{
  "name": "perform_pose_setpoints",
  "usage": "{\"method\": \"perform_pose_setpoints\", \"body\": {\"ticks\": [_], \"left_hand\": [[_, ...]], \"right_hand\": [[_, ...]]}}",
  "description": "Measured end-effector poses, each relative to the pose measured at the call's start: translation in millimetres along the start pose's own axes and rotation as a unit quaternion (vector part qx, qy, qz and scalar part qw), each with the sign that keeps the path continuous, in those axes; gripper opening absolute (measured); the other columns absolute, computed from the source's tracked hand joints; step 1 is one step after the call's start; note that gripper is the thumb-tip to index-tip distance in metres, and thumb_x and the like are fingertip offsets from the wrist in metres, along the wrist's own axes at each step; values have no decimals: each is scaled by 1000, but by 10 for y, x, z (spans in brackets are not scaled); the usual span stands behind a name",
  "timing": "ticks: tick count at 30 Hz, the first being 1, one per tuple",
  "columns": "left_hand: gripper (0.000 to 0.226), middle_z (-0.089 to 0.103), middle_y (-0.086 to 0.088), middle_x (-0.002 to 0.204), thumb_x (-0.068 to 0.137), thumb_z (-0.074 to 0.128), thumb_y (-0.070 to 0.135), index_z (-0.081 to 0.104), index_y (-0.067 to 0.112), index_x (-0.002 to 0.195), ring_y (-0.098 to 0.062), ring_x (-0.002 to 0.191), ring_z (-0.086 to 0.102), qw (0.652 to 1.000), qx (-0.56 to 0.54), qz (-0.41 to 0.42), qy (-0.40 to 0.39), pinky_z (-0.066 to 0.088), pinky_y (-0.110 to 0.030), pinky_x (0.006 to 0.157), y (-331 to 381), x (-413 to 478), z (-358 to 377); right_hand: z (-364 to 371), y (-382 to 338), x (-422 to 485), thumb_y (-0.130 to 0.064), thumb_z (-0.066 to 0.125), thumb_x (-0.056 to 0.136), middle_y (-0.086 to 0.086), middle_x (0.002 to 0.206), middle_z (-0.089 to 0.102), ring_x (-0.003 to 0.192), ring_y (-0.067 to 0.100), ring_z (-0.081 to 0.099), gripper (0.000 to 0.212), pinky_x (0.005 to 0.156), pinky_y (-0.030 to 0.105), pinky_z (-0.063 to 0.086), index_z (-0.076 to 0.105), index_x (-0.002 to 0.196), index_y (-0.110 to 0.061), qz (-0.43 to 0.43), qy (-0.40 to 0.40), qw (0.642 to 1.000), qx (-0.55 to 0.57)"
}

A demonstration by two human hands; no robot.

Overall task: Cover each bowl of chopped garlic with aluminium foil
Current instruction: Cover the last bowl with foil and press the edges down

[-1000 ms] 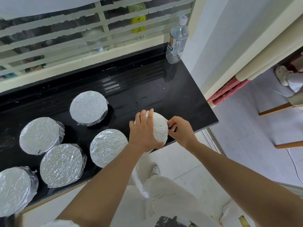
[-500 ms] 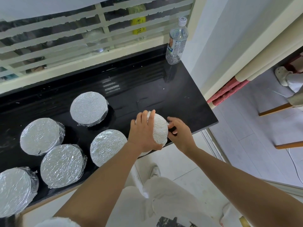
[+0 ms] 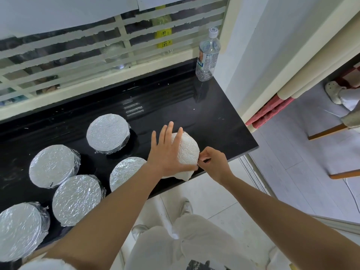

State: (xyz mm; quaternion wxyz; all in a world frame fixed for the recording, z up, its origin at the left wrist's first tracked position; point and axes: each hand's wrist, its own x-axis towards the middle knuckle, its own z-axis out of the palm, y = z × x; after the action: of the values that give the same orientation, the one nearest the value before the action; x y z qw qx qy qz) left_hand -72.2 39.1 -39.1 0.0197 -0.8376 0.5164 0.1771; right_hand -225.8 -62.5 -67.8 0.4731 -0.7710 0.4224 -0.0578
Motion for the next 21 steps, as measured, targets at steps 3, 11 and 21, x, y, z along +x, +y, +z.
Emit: {"method": "perform_pose_setpoints", "body": {"ticks": [3,11,21], "left_hand": [[115,2,-15,162,69,29,94,6,22,156,-35,146,10,992,-25,-112,48,17,-54,114,209,-128,29],[123,30,-13,147,64,52,89,13,12,152,-31,131,32,993,-25,-94,70,40,-41,103,209,-121,172],[124,-8,-10,164,60,36,94,5,22,156,-34,150,-10,999,-25,36,18,-4,-62,118,69,-124,81]], "right_hand": [[-36,-6,16,-8,72,83,-8,77,66,76,7,64,15,72,17,51,63,77,-18,-4,-11,1000,-3],[-50,45,13,-7,70,84,-1,86,68,84,15,64,18,81,26,56,62,78,-22,20,-29,999,15],[32,104,-77,-4,76,76,3,89,65,87,22,63,23,71,21,54,59,86,-15,78,-59,992,78]]}}
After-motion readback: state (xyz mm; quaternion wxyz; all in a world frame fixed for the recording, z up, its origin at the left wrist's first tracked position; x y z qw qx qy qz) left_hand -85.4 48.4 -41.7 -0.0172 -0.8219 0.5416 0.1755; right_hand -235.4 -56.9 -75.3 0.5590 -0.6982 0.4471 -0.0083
